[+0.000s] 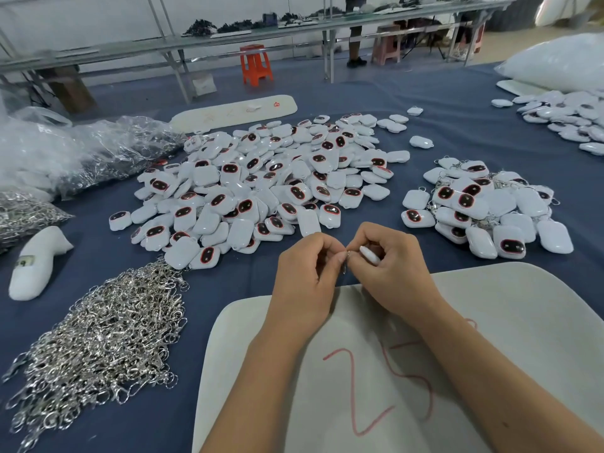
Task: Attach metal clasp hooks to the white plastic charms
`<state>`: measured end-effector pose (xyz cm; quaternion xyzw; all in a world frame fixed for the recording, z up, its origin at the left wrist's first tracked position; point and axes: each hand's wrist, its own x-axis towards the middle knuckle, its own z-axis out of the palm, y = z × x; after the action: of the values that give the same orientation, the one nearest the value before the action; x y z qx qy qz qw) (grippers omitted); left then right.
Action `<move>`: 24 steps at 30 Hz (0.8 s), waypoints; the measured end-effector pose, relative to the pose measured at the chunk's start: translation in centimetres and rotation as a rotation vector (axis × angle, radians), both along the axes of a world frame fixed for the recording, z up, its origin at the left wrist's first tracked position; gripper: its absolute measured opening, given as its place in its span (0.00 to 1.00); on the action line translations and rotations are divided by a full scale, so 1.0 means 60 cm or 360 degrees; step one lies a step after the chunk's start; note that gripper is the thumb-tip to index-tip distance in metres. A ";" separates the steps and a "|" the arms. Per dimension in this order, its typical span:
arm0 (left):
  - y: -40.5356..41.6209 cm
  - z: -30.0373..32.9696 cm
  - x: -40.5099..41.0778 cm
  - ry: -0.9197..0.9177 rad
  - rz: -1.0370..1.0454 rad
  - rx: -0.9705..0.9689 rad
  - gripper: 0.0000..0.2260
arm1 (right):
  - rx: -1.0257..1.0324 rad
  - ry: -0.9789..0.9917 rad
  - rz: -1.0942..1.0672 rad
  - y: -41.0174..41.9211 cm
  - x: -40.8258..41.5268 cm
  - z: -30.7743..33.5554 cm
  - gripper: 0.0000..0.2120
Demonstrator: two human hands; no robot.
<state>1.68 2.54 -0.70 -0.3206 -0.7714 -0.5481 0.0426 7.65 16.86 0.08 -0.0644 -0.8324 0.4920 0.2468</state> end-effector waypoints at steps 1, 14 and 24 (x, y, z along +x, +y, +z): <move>0.000 0.001 0.000 0.0010 0.0006 0.0004 0.07 | -0.0020 -0.0007 0.0018 0.001 0.000 0.000 0.09; -0.001 -0.002 -0.005 -0.0095 0.0035 -0.0006 0.07 | -0.0011 -0.0017 0.0078 0.002 -0.003 0.001 0.08; -0.003 0.000 -0.004 -0.0323 -0.0066 0.0172 0.08 | -0.0049 0.0015 0.0091 0.003 -0.002 0.002 0.09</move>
<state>1.46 2.39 -0.69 -0.2767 -0.7342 -0.6192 -0.0298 7.55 17.07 0.19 -0.0419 -0.8249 0.5121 0.2355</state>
